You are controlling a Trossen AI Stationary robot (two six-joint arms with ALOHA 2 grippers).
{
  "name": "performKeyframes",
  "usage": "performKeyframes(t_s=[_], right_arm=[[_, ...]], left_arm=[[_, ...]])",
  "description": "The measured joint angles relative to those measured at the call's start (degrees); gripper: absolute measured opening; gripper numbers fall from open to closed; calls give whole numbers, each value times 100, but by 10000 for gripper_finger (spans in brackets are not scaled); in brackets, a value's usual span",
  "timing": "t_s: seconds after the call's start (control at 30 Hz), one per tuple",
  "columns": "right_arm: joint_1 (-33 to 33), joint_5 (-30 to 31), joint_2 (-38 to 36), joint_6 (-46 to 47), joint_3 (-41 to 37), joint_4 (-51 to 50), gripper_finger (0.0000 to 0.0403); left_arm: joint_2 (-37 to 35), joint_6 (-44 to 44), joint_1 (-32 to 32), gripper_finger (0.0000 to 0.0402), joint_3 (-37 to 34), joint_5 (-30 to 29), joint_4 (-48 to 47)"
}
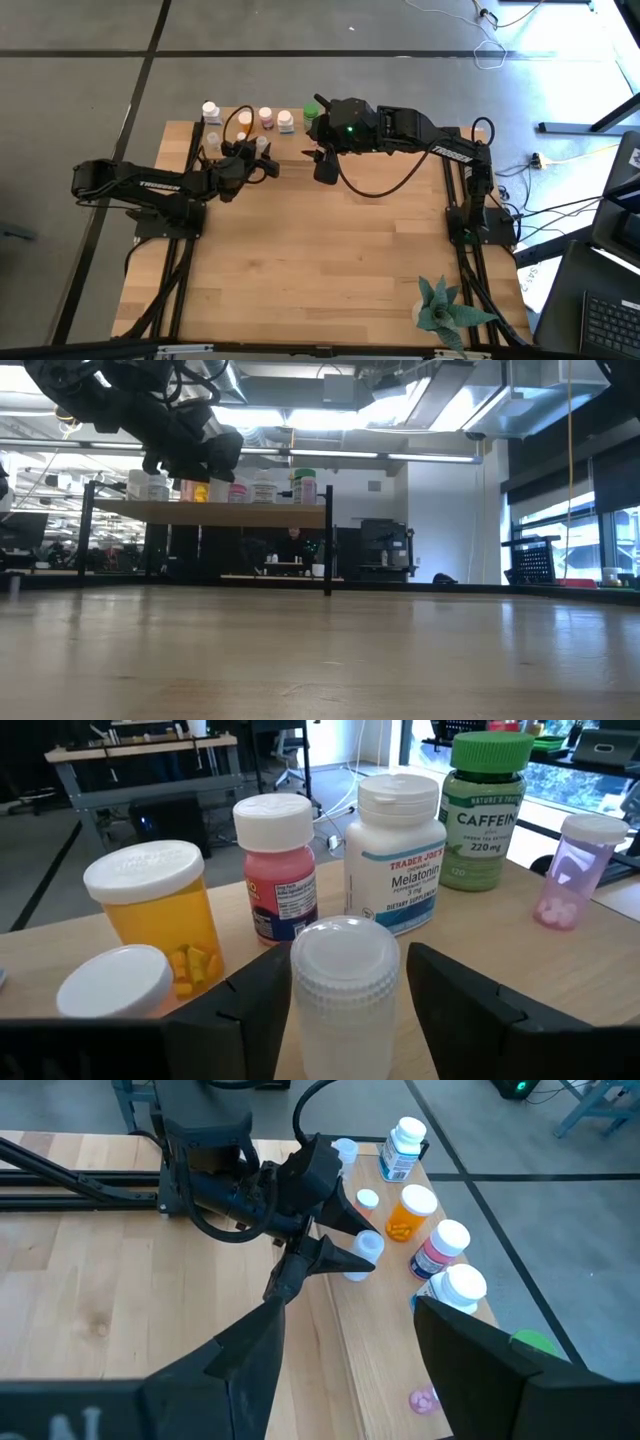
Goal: Pick and place medicine bottles onto shelf by color
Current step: Put the transparent pill bottle on the shelf
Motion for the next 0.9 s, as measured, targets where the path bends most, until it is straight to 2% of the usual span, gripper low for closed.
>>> performKeyframes(t_s=[0.2,0.9], right_arm=[[-1,0,0,-3,0,0,226],[0,0,0,-7,0,0,226]], left_arm=[[0,286,2,191,0,2,152],[0,295,0,191,0,7,226]])
